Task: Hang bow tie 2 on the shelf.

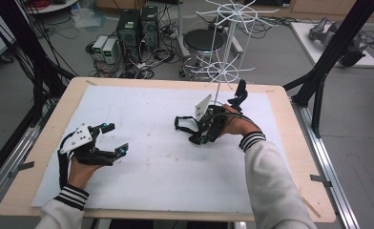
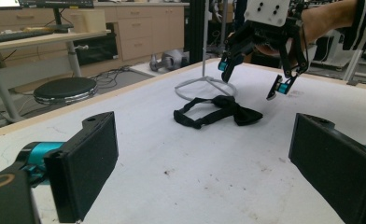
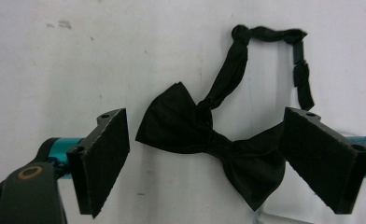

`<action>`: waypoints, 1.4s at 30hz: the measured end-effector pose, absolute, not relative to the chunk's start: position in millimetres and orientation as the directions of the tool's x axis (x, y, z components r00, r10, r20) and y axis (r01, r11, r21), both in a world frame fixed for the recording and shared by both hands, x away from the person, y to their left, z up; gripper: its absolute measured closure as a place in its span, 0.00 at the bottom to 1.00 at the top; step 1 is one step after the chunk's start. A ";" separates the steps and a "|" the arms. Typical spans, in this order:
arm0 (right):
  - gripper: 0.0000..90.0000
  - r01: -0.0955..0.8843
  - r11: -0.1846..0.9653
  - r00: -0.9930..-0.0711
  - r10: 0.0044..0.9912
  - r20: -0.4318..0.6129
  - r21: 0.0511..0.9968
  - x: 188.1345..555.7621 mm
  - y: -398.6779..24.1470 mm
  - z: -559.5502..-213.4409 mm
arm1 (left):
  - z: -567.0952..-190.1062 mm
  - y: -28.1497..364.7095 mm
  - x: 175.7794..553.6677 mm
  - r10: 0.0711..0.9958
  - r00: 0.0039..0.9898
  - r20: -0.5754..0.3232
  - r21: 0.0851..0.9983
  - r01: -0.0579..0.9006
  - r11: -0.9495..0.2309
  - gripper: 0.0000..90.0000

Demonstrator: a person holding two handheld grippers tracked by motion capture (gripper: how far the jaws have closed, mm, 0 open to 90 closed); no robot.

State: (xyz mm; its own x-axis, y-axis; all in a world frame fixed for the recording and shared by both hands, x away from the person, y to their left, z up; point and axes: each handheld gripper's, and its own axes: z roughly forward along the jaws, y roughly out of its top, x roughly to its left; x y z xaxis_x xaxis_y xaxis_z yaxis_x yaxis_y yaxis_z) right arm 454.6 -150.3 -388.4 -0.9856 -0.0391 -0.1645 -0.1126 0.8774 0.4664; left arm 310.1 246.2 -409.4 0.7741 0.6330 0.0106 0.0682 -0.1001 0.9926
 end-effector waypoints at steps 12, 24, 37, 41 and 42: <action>0.21 -0.070 0.901 -0.990 -0.012 -0.139 0.427 460.4 -149.7 -399.8 | -410.8 241.7 310.5 0.627 0.779 0.006 0.992 0.073 -0.100 0.10; 0.27 -0.077 0.915 -0.989 -0.019 -0.149 0.397 461.9 -146.9 -404.0 | -410.3 242.9 310.1 0.626 0.780 0.010 0.992 0.070 -0.103 0.10; 0.37 -0.085 0.921 -0.988 -0.028 -0.153 0.379 464.5 -147.0 -406.2 | -411.7 242.4 311.6 0.624 0.781 0.004 0.993 0.072 -0.098 0.10; 0.39 -0.046 0.936 -0.992 0.000 -0.129 0.350 459.3 -144.7 -405.5 | -411.9 242.9 311.8 0.625 0.781 0.006 0.993 0.071 -0.098 0.10; 0.40 -0.110 0.921 -0.986 -0.053 -0.159 0.374 463.5 -143.3 -407.1 | -411.9 243.1 311.7 0.624 0.781 0.006 0.993 0.071 -0.099 0.10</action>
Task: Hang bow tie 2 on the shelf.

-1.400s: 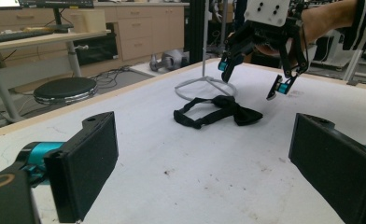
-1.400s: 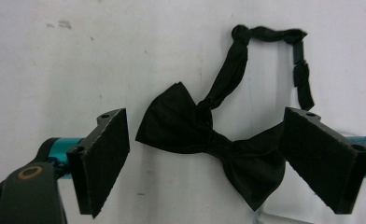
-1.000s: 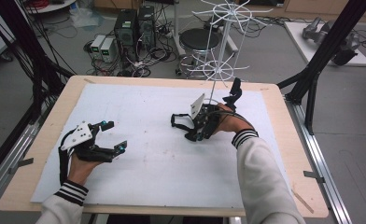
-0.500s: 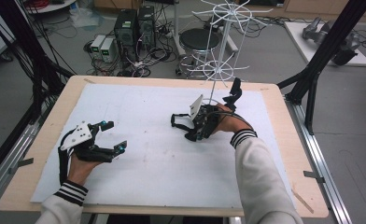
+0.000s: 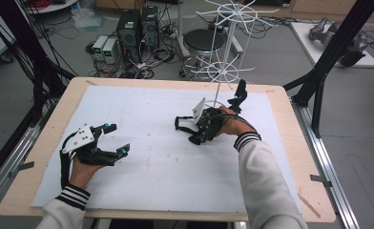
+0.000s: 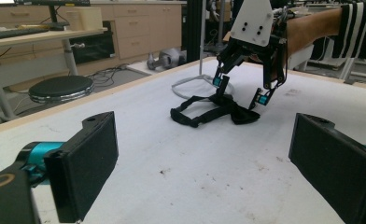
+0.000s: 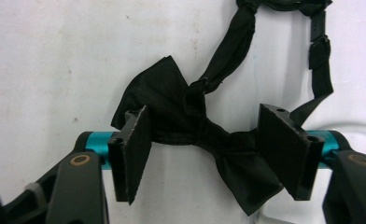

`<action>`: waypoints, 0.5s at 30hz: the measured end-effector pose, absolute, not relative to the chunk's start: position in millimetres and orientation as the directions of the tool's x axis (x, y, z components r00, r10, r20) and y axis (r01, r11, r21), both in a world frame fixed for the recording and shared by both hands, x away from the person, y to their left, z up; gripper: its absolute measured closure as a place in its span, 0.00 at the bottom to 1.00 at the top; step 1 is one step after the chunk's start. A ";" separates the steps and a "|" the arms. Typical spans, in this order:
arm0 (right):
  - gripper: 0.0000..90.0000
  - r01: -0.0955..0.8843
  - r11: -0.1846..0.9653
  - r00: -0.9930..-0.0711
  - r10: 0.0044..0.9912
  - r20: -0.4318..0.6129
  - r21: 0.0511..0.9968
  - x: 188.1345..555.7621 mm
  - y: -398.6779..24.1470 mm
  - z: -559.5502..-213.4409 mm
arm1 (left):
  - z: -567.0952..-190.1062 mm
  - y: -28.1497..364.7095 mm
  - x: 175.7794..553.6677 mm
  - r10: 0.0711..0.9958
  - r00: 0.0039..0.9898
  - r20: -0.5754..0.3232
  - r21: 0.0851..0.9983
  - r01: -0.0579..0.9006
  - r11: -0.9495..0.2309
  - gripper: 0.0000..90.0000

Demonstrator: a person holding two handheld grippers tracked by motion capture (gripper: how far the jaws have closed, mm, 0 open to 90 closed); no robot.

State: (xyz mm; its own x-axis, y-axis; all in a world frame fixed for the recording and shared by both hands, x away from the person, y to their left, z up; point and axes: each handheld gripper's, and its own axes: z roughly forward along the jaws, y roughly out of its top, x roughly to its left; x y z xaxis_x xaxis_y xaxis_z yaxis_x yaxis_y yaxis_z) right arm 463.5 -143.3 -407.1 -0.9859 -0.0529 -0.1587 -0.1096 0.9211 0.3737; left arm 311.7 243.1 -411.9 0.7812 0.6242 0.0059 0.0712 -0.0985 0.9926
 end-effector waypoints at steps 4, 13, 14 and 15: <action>0.45 -0.118 0.927 -0.986 -0.068 -0.150 0.357 463.4 -142.8 -408.2 | -412.3 243.4 311.6 0.626 0.780 0.005 0.993 0.072 -0.098 0.10; 0.52 -0.088 0.932 -0.991 -0.045 -0.130 0.352 465.1 -146.2 -409.5 | -412.6 243.2 311.5 0.626 0.780 0.002 0.993 0.074 -0.096 0.10; 0.53 -0.089 0.932 -0.990 -0.045 -0.133 0.350 465.4 -146.0 -409.7 | -412.8 243.1 311.6 0.625 0.781 0.002 0.993 0.075 -0.096 0.10; 0.54 -0.080 0.934 -0.991 -0.037 -0.129 0.347 465.1 -146.0 -409.8 | -412.8 242.9 311.6 0.625 0.781 0.001 0.993 0.075 -0.095 0.10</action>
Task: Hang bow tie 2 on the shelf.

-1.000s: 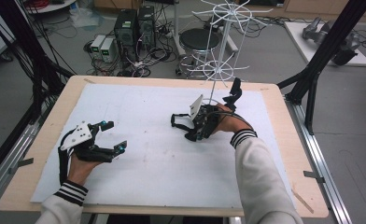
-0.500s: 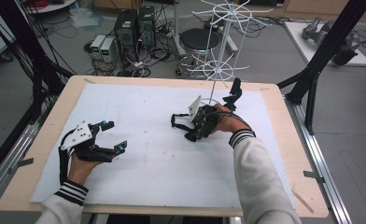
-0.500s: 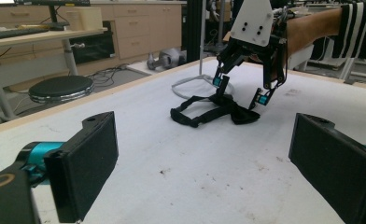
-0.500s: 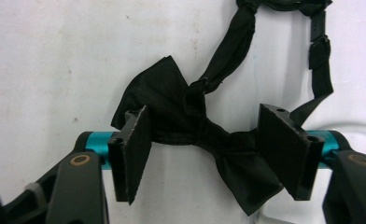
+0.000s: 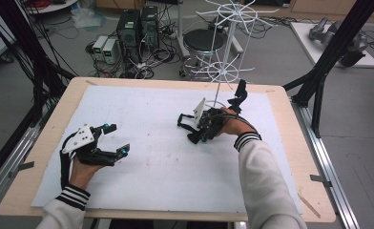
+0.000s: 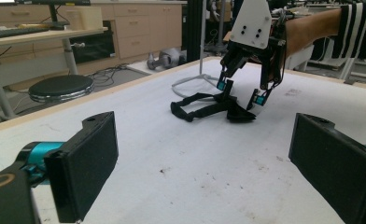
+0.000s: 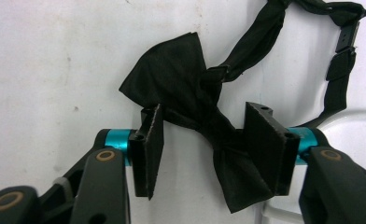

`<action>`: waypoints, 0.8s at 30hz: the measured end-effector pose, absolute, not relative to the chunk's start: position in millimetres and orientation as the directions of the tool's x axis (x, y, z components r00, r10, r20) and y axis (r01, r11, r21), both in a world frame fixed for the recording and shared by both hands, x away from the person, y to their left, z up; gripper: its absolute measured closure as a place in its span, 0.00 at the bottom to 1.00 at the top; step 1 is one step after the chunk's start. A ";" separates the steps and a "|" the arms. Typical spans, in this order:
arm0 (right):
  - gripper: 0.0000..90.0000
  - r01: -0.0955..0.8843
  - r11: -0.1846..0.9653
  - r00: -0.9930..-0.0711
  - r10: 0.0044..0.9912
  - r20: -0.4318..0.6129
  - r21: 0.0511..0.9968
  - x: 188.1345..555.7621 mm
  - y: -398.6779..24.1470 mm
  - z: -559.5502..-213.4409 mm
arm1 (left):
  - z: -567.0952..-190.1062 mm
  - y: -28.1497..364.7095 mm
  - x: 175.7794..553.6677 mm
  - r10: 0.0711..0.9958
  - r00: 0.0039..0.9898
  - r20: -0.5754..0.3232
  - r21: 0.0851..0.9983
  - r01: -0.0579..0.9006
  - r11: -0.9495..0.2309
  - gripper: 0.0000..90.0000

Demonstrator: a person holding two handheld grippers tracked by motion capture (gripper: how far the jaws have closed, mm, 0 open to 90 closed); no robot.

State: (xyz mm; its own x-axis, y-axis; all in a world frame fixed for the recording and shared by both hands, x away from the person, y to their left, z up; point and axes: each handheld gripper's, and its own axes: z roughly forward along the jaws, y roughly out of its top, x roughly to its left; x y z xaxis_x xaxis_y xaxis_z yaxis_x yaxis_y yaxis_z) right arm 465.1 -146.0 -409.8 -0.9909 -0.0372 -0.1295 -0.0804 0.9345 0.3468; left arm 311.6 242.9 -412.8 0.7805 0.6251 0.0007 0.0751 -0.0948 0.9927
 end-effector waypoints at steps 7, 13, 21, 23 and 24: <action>0.65 -0.085 0.941 -0.988 -0.036 -0.153 0.329 464.9 -145.0 -410.0 | -413.3 243.0 311.9 0.624 0.782 0.002 0.992 0.075 -0.098 0.10; 0.74 -0.086 0.949 -0.983 -0.032 -0.180 0.303 462.7 -143.9 -409.7 | -413.5 242.5 311.8 0.621 0.783 0.001 0.993 0.074 -0.095 0.10; 0.82 -0.116 0.950 -0.974 -0.051 -0.221 0.290 463.2 -141.0 -411.4 | -414.5 241.7 312.6 0.619 0.785 -0.008 0.993 0.076 -0.085 0.10; 0.83 -0.103 0.953 -0.975 -0.040 -0.219 0.284 462.3 -140.9 -411.4 | -414.4 242.4 313.0 0.619 0.785 -0.005 0.994 0.074 -0.085 0.10; 0.84 -0.119 0.951 -0.972 -0.053 -0.228 0.286 462.7 -140.8 -411.8 | -414.5 242.7 313.1 0.621 0.784 -0.004 0.994 0.073 -0.086 0.10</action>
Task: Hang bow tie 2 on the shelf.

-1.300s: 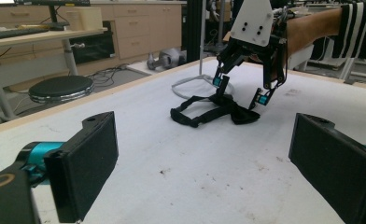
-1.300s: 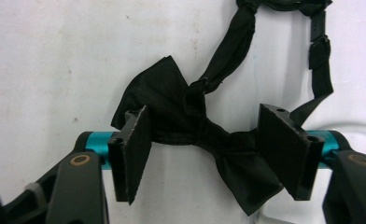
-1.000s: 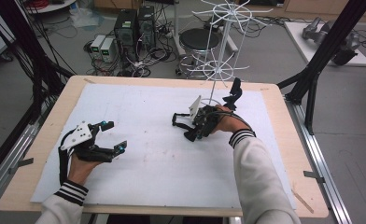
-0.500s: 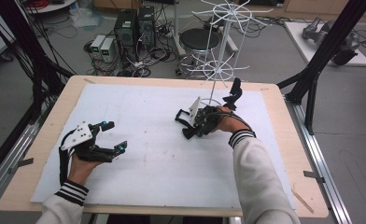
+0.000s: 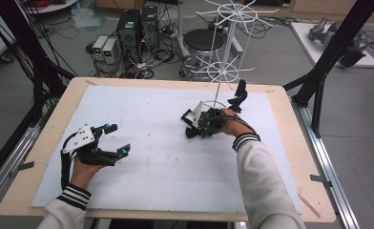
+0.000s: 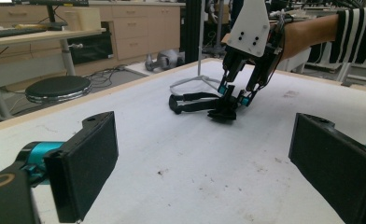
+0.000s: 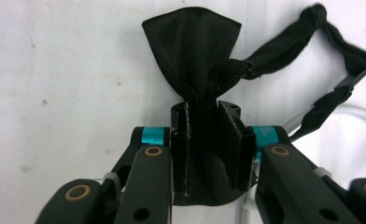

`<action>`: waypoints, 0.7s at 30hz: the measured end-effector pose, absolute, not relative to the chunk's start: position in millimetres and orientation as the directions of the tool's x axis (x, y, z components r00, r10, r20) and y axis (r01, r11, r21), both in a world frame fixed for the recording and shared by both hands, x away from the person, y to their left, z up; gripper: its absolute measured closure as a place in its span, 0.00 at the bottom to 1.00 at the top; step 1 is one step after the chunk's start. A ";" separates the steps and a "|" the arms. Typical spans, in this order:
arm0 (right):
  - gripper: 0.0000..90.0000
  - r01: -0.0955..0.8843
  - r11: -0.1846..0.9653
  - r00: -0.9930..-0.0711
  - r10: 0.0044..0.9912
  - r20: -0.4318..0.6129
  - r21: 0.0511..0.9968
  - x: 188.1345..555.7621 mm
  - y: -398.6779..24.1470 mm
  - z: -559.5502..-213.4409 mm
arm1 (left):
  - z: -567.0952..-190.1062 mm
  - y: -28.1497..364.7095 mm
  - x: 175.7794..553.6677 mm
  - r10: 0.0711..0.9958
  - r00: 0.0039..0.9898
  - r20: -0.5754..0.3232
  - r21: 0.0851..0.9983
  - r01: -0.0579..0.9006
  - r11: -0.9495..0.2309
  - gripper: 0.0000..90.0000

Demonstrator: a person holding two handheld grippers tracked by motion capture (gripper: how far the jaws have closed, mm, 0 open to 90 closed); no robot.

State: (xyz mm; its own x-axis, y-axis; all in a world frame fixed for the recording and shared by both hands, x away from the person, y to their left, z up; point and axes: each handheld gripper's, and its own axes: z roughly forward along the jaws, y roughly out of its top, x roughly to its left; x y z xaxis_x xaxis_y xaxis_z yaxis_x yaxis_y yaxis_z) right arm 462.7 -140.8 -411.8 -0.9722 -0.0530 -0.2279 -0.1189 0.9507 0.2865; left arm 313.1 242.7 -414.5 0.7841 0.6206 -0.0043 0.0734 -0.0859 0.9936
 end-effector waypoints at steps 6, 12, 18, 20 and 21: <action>0.86 -0.102 0.949 -0.970 -0.029 -0.240 0.297 460.3 -142.9 -411.8 | -415.0 242.2 313.7 0.617 0.787 -0.009 0.994 0.076 -0.082 0.10; 0.86 -0.107 0.949 -0.970 -0.034 -0.240 0.297 456.7 -144.1 -410.3 | -415.1 242.1 313.9 0.617 0.787 -0.011 0.994 0.076 -0.079 0.10; 0.85 -0.108 0.942 -0.971 -0.031 -0.239 0.317 451.3 -146.1 -405.1 | -415.7 241.9 314.7 0.621 0.784 -0.009 0.994 0.074 -0.079 0.10; 0.85 -0.109 0.937 -0.970 -0.026 -0.242 0.333 449.3 -146.4 -400.4 | -415.5 242.2 314.9 0.622 0.783 -0.006 0.994 0.070 -0.079 0.10; 0.85 -0.106 0.934 -0.968 -0.019 -0.249 0.342 447.7 -146.6 -397.3 | -415.4 241.9 314.7 0.624 0.782 -0.007 0.995 0.069 -0.075 0.10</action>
